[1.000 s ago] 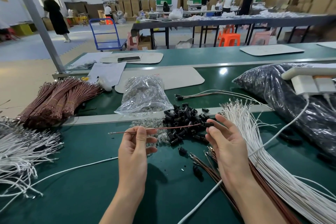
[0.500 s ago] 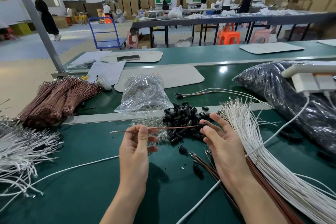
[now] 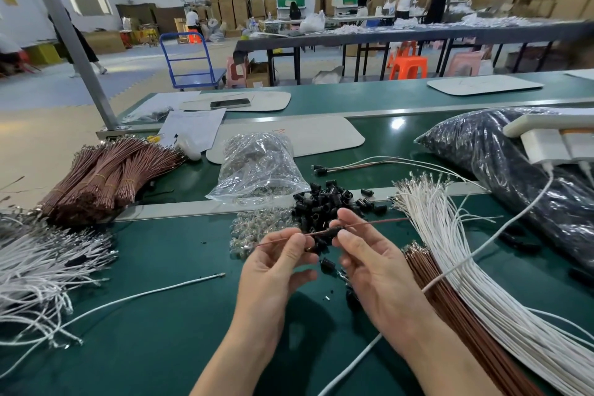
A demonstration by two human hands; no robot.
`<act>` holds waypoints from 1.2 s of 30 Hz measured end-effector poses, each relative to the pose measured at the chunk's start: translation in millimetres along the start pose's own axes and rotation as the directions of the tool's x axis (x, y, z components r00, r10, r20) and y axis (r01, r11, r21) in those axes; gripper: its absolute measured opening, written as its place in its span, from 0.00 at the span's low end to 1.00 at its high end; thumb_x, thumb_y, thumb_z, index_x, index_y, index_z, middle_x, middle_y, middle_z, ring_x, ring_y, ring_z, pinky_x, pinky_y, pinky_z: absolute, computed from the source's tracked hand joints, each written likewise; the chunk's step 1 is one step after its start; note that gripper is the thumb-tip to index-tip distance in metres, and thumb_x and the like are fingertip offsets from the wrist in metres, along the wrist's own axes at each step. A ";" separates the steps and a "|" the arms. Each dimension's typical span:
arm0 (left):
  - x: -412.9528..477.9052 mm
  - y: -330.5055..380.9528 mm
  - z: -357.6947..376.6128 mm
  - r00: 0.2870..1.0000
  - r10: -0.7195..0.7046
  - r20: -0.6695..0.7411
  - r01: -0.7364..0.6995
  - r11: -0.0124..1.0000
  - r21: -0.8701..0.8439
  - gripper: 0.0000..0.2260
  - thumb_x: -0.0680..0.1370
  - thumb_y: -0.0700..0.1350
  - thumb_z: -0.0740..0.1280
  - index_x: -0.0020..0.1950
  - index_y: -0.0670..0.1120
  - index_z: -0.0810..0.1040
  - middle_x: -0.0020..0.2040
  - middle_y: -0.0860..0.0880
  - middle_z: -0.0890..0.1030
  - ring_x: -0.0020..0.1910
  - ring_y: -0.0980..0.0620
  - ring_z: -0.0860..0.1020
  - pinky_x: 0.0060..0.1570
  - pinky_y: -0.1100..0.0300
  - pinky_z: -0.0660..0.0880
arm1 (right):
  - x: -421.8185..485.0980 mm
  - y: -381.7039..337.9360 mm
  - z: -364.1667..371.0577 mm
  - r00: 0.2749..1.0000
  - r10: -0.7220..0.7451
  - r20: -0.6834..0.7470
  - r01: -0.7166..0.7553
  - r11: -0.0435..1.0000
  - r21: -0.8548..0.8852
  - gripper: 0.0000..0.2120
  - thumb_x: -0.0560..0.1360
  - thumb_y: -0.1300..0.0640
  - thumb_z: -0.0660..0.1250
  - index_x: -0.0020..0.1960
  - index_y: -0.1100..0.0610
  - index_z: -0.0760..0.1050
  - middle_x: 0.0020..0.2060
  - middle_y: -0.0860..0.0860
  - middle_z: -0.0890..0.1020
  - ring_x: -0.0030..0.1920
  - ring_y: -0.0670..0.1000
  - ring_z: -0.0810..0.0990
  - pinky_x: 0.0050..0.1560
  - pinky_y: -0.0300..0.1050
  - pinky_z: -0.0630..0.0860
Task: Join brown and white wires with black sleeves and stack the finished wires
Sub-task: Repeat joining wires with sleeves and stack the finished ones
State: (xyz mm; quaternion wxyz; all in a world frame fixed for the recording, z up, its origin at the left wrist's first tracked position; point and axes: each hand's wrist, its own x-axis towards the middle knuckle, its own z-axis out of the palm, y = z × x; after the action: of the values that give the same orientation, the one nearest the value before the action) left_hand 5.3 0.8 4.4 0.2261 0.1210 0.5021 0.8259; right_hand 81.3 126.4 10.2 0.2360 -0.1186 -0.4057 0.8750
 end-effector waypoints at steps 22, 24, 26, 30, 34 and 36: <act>-14.9 -4.2 3.7 0.940 0.225 0.257 -0.333 0.772 0.542 0.11 0.80 0.42 0.71 0.52 0.59 0.82 0.50 0.56 0.84 0.49 0.59 0.81 0.47 0.67 0.76 | -1.5 -12.1 -6.8 0.998 0.024 -0.061 -0.017 0.992 0.125 0.15 0.78 0.66 0.63 0.61 0.57 0.82 0.49 0.57 0.84 0.50 0.57 0.86 0.48 0.49 0.83; -16.2 -4.4 -0.3 0.922 0.267 0.281 -0.387 0.660 0.644 0.10 0.81 0.44 0.70 0.54 0.61 0.80 0.52 0.60 0.82 0.53 0.58 0.80 0.49 0.69 0.74 | -0.3 -17.0 -10.9 0.996 0.006 -0.084 0.005 0.991 0.135 0.16 0.80 0.67 0.60 0.61 0.57 0.82 0.48 0.56 0.84 0.47 0.56 0.85 0.48 0.49 0.83; -16.3 -4.4 -4.3 0.889 0.307 0.339 -0.452 0.477 0.753 0.09 0.82 0.45 0.68 0.57 0.60 0.79 0.53 0.63 0.80 0.56 0.60 0.78 0.52 0.68 0.73 | 0.1 -22.1 -13.5 0.995 -0.010 -0.100 0.024 0.990 0.139 0.17 0.81 0.67 0.59 0.62 0.56 0.82 0.48 0.55 0.84 0.44 0.53 0.84 0.47 0.48 0.83; -12.3 0.3 -11.3 0.842 0.393 0.369 -0.484 0.251 0.838 0.08 0.82 0.47 0.65 0.59 0.55 0.79 0.52 0.65 0.79 0.56 0.62 0.76 0.56 0.64 0.73 | -1.9 -28.4 -18.2 0.993 -0.031 -0.116 0.048 0.988 0.149 0.17 0.81 0.66 0.58 0.61 0.55 0.82 0.48 0.55 0.84 0.43 0.51 0.84 0.45 0.45 0.83; -8.1 5.2 -15.9 0.868 0.408 0.282 -0.408 0.265 0.874 0.09 0.83 0.51 0.61 0.60 0.54 0.78 0.53 0.65 0.78 0.55 0.62 0.76 0.58 0.57 0.75 | -2.1 -27.5 -18.1 0.992 -0.047 -0.117 0.060 0.991 0.115 0.17 0.81 0.66 0.58 0.58 0.55 0.84 0.48 0.55 0.84 0.43 0.51 0.84 0.45 0.44 0.83; -7.5 5.4 -8.0 0.871 0.401 0.285 -0.415 0.286 0.864 0.09 0.83 0.52 0.61 0.60 0.55 0.78 0.54 0.65 0.78 0.56 0.62 0.76 0.58 0.59 0.75 | -2.2 -29.1 -17.1 0.991 -0.079 -0.112 0.089 0.992 0.085 0.17 0.81 0.66 0.59 0.57 0.54 0.84 0.48 0.54 0.84 0.44 0.51 0.83 0.46 0.43 0.82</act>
State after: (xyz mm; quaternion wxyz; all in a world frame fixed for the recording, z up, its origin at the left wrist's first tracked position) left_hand 7.1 -11.3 5.6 -0.0909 0.3523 0.8169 0.4474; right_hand 99.2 152.7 21.6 0.2994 -0.1381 -0.3570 0.8740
